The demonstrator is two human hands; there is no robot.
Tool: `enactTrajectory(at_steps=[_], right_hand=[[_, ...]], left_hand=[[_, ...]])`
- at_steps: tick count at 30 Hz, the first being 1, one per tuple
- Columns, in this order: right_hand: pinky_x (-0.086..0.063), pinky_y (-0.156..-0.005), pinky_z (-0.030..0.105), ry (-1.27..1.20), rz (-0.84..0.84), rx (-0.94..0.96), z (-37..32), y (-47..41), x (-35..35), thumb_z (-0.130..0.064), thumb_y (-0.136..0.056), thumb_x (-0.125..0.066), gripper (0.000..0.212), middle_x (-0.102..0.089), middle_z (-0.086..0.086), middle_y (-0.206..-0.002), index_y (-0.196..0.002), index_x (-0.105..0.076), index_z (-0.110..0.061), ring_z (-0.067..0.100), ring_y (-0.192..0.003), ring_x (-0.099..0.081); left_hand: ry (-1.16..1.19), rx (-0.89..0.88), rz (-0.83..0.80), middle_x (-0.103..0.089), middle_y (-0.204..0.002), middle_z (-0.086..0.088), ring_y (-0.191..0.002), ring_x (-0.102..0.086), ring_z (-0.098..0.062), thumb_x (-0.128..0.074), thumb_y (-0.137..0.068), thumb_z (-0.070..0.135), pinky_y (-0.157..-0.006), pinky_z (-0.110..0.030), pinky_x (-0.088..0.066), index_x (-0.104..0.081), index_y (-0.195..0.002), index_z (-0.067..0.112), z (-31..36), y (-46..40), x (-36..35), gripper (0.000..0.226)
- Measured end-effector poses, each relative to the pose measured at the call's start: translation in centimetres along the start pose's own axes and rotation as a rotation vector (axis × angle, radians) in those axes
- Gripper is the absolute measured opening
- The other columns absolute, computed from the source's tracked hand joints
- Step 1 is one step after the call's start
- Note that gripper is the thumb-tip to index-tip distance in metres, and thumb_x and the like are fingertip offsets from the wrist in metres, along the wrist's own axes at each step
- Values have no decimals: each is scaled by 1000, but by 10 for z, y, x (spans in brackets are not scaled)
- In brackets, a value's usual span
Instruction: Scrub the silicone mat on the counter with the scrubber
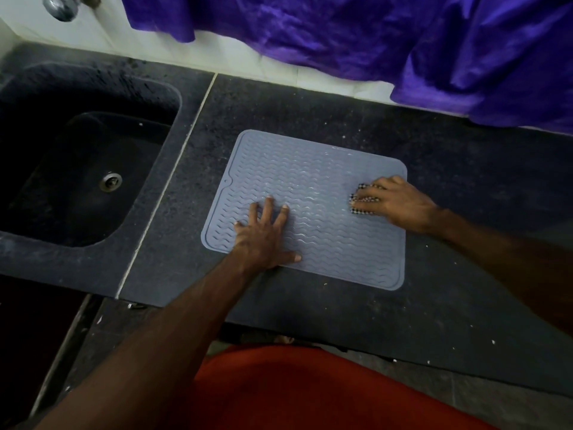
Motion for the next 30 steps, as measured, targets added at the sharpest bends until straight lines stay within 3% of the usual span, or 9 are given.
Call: enactTrajectory(at_steps=[5, 10, 13, 16, 20, 22, 25, 30], right_hand=[[-41, -83, 39, -124, 106, -91, -3, -31, 14, 0, -66, -77, 58, -62, 5, -124, -119, -65, -20, 32, -106, -57], [-34, -87, 37, -176, 126, -82, -17, -22, 3, 1, -71, -73, 58, -58, 4, -131, -122, -63, -22, 31, -115, -54], [-37, -87, 39, -178, 91, -81, 8, 27, -5, -3, -62, -82, 64, -60, 6, -129, -120, -65, -22, 32, -114, -57], [-44, -77, 38, -171, 3, -99, 24, 49, -9, 0, -51, -86, 67, -65, 6, -120, -112, -69, -22, 31, -105, -62], [-36, -84, 36, -207, 141, -153, 21, 10, 13, -8, -71, -70, 44, -64, 4, -121, -114, -68, -20, 30, -108, -58], [-34, -88, 37, -234, 177, -138, 3, -20, 16, -4, -74, -69, 47, -61, 3, -126, -118, -66, -20, 29, -113, -54], [-35, -89, 37, -245, 105, -100, -16, -26, -1, -5, -74, -73, 50, -58, 2, -131, -121, -64, -22, 29, -118, -51], [-39, -90, 43, -223, 9, -202, 24, 46, -17, -3, -68, -77, 57, -57, 4, -133, -119, -65, -23, 30, -121, -50]], left_hand=[[-15, 2, -9, 23, -160, -5, -147, 12, -38, -58, -74, 77, -112, -66, -20, 11, -155, 28, 2, 1, 1, 117], [-27, 15, -2, 22, -161, -4, -148, 11, -38, -56, -73, 79, -112, -65, -21, 11, -154, 29, 0, 0, -1, 117], [-28, 16, -4, 22, -161, -3, -148, 11, -37, -57, -73, 78, -112, -65, -22, 10, -154, 29, 0, 0, 0, 117], [-23, 14, -16, 24, -160, -4, -147, 12, -38, -57, -74, 78, -112, -66, -20, 11, -154, 29, 1, 1, 1, 117], [-35, 17, -16, 24, -160, -4, -148, 12, -37, -57, -74, 78, -112, -66, -20, 12, -154, 29, 2, 1, 1, 116], [-39, 23, -16, 23, -160, -4, -148, 12, -37, -57, -74, 78, -112, -66, -19, 11, -154, 29, 2, 1, 1, 116], [-35, 26, -21, 23, -160, -4, -148, 12, -36, -57, -74, 78, -113, -65, -19, 11, -154, 30, 2, 2, 0, 116], [-29, 18, -24, 24, -160, -4, -147, 13, -37, -58, -74, 77, -113, -66, -17, 12, -154, 30, 2, 2, 0, 116]])
Point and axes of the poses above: each hand's wrist, its own y-axis away from the middle knuckle, its own x-axis out of the back of the hand, z = x × y, the point moved 9 cm from there along -y, towards the middle knuckle
